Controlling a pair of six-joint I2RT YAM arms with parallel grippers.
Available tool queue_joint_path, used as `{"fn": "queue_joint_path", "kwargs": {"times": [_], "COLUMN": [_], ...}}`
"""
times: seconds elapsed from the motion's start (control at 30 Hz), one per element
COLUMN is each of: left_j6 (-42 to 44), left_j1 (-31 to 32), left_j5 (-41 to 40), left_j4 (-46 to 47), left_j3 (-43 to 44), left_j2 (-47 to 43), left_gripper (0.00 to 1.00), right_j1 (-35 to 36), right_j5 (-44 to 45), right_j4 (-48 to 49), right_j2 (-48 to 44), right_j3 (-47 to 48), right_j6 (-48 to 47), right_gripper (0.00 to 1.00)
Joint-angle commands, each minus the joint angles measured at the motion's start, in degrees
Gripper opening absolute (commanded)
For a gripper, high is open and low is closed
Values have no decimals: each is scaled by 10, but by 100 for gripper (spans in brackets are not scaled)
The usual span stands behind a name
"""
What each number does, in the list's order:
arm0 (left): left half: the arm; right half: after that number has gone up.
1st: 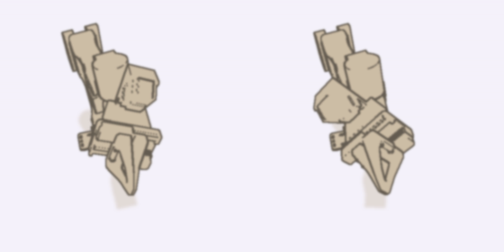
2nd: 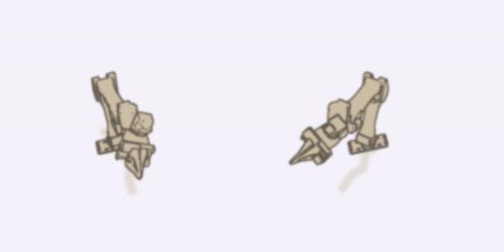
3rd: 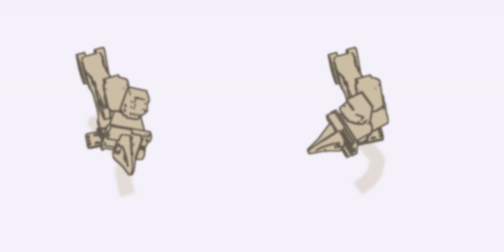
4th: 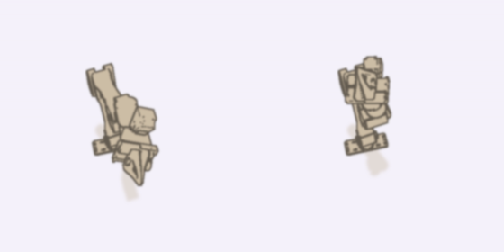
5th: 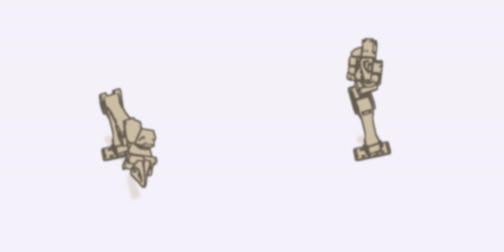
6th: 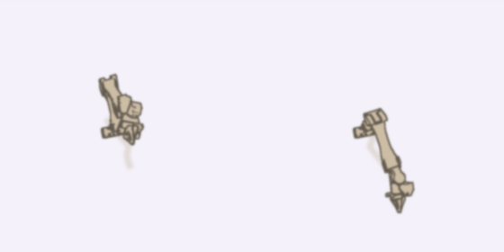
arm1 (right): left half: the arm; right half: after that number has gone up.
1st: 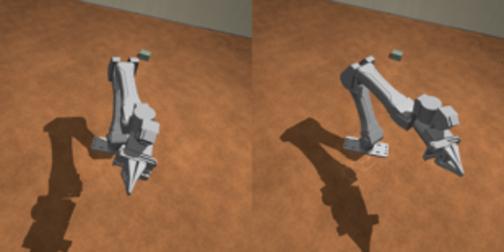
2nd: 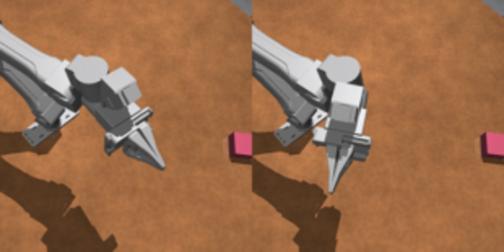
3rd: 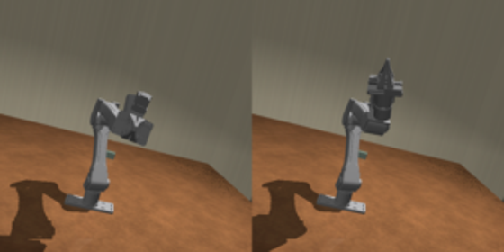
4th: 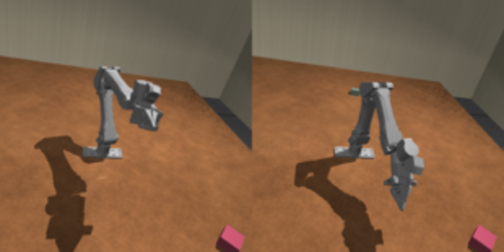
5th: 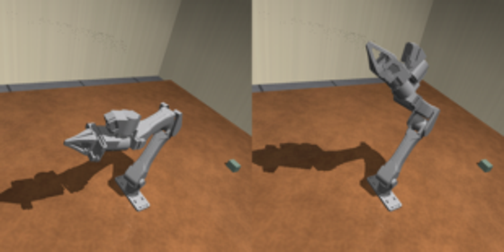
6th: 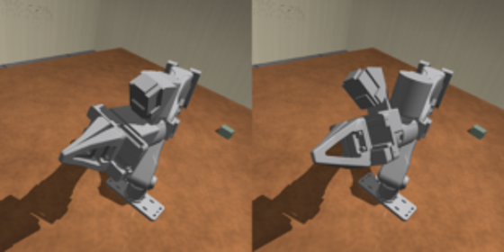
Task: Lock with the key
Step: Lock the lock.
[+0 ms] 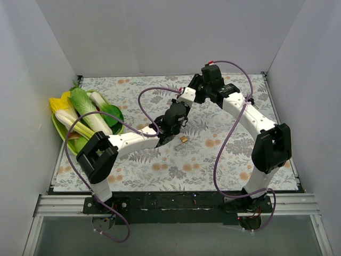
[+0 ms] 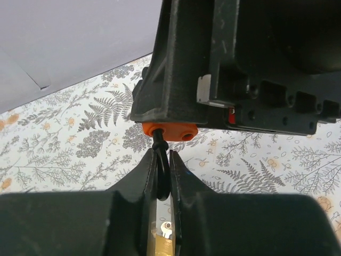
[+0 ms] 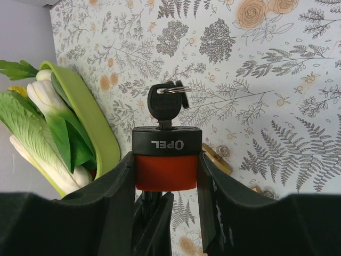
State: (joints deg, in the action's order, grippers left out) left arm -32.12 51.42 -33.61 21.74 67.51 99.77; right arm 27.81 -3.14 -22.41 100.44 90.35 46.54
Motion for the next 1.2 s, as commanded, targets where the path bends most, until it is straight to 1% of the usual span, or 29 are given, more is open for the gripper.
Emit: {"fn": "queue_joint_path", "kwargs": {"times": [0.0, 0.03, 0.1, 0.13, 0.2, 0.23, 0.27, 0.33, 0.37, 0.43, 0.47, 0.5, 0.53, 0.57, 0.6, 0.63, 0.67, 0.7, 0.73, 0.77, 0.83, 0.87, 0.93, 0.97, 1.0, 1.07, 1.17], "left_j6": [7, 4, -4, -7, -26, -35, -57, -79, -90, -120, -134, -164, -181, -196, -208, -229, -235, -238, -234, -226, -201, -183, -168, -157, -154, -153, -153], "left_j1": [3, 3, 3, 3, 2, 2, 2, -3, -6, -21, -32, -59, -73, -91, -128, -139, -152, -172, -176, -180, -184, -184, -185, -184, -184, -185, -184], "left_j5": [-9, -3, 13, 31, 54, 67, 96, 127, 178, 207, 252, 320, 365, 415, 507, 535, 571, 623, 675, 710, 772, 786, 817, 846, 862, 904, 920], "left_j4": [-7, -8, -14, -22, -37, -61, -77, -120, -133, -169, -182, -195, -212, -214, -231, -242, -240, -237, -243, -245, -273, -280, -288, -288, -287, -282, -275], "left_j3": [20, 15, 9, 1, -9, -12, -15, -19, -26, -31, -31, -27, -27, -28, -22, -19, -19, -19, -12, -8, 10, 15, 18, 18, 18, 21, 25], "left_j2": [-14, -19, -29, -47, -70, -94, -106, -130, -154, -176, -192, -200, -207, -212, -218, -221, -226, -231, -235, -236, -236, -236, -239, -241, -241, -237, -233], "left_gripper": [0, 0, 0, 0, 0, 0, 0, 0, 0, 0, 0, 0, 0, 0, 0, 0, 0, 0, 0, 0, 0, 0, 0, 0, 0, 0, 0], "right_j1": [2, 2, 2, -1, -9, -21, -28, -49, -57, -83, -93, -105, -128, -138, -150, -172, -183, -194, -205, -210, -209, -208, -199, -192, -183, -158, -124], "right_j5": [-39, -47, -51, -51, -65, -69, -81, -91, -114, -139, -187, -220, -249, -322, -371, -414, -481, -512, -546, -590, -625, -642, -654, -649, -645, -633, -613], "right_j4": [37, 43, 50, 51, 62, 65, 69, 77, 85, 104, 121, 145, 189, 202, 235, 266, 272, 268, 260, 192, 98, -4, -74, -108, -164, -206, -221], "right_j2": [-42, -43, -46, -48, -52, -53, -58, -64, -72, -78, -88, -95, -101, -118, -126, -137, -157, -166, -176, -190, -204, -213, -221, -226, -227, -233, -244], "right_j3": [-9, -11, -15, -16, -20, -22, -23, -31, -36, -47, -56, -70, -94, -109, -125, -140, -167, -175, -182, -174, -161, -151, -135, -128, -120, -115, -122], "right_j6": [14, 14, 13, 12, 12, 12, 5, -1, -7, -37, -53, -103, -130, -159, -196, -259, -290, -317, -397, -449, -568, -686, -756, -829, -855, -910, -945], "right_gripper": [1, 4, 28, 49, 67, 79, 84, 90, 91, 92, 92, 93, 93, 94, 94, 94, 95, 95, 95, 95, 95, 95, 96, 96, 97, 97, 97]}}
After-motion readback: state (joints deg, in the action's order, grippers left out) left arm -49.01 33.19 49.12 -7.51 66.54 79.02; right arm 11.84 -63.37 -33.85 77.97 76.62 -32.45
